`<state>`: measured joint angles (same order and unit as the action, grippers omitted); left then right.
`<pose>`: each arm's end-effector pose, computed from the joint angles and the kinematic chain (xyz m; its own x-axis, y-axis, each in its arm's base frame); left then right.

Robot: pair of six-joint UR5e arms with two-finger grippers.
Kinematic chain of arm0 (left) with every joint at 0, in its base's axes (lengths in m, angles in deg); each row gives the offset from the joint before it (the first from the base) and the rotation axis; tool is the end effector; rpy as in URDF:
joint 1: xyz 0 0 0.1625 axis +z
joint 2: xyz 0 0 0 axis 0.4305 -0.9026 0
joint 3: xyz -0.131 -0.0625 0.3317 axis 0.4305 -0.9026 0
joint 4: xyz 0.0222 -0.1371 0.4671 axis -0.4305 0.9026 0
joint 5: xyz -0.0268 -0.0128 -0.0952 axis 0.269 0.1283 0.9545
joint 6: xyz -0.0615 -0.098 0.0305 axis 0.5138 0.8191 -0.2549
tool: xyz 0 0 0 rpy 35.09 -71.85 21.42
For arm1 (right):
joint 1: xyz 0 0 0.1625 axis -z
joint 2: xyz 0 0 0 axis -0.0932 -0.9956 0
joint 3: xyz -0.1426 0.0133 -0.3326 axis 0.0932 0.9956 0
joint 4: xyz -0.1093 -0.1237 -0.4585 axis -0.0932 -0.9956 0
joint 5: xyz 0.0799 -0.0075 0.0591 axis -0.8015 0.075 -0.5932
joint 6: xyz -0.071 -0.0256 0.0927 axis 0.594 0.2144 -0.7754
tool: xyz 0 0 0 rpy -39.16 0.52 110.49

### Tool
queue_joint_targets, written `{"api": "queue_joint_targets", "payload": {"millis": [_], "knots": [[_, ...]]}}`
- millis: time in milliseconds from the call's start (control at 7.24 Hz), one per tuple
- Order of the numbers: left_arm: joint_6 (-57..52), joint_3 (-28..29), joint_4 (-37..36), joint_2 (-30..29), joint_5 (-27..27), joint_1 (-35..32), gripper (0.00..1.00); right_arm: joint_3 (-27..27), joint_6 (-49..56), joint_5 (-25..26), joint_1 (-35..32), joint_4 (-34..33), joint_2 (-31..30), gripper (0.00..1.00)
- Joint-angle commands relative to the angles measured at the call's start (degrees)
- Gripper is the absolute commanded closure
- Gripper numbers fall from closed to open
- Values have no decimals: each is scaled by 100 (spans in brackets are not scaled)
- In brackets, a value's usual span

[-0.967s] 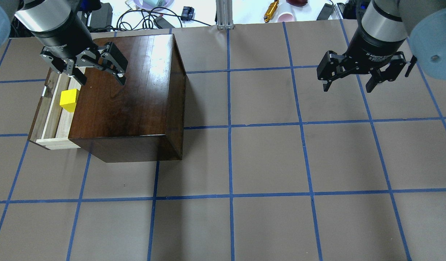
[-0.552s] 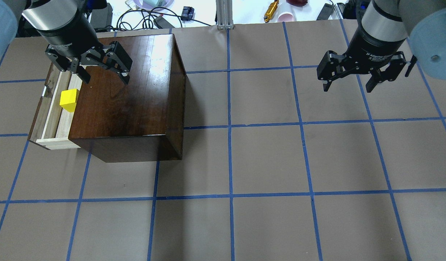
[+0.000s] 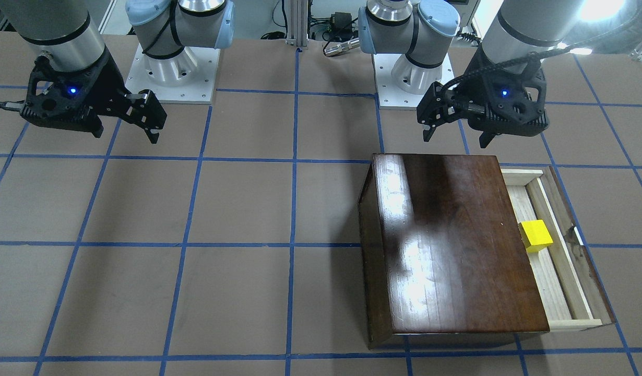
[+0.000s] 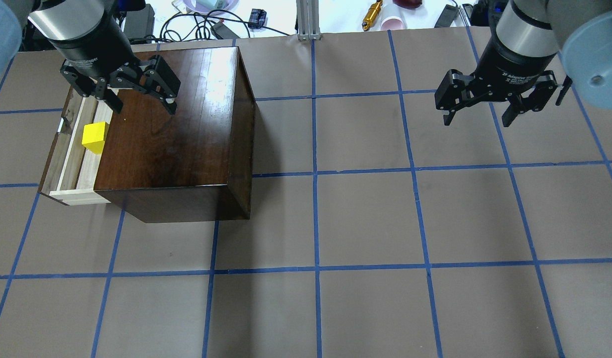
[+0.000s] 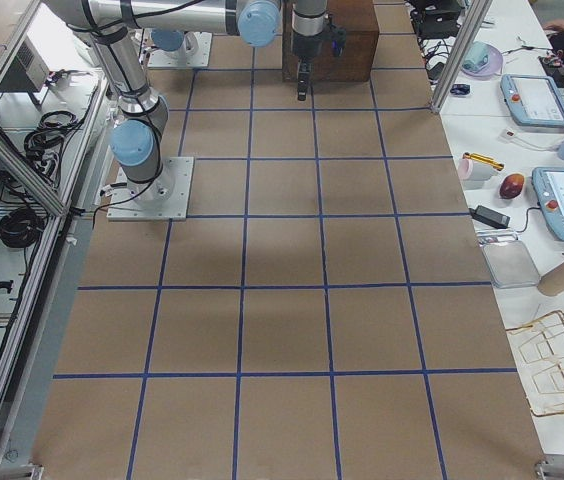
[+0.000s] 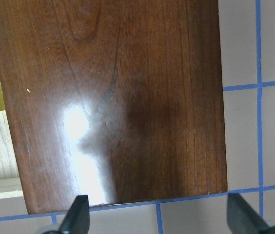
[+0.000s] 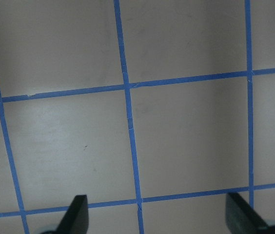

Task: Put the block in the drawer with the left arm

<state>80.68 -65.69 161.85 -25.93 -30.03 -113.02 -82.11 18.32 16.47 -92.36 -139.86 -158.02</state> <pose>-0.1105 -0.5859 0.4290 -0.9954 0.0931 0.0223 0.0933 0.9956 0.0113 0.1023 -0.5645 0.3867 -0.9952 0.0963 0.0157 0.0965 0.9953 0.0102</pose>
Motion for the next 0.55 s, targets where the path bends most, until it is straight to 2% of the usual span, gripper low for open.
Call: {"api": "queue_joint_targets", "payload": {"millis": [0, 414], "knots": [[-7, 0, 0, 1, -3, 15, 0, 0, 0, 0, 0, 0, 0, 0], [-7, -8, 8, 10, -12, 16, 0, 0, 0, 0, 0, 0, 0, 0]]}}
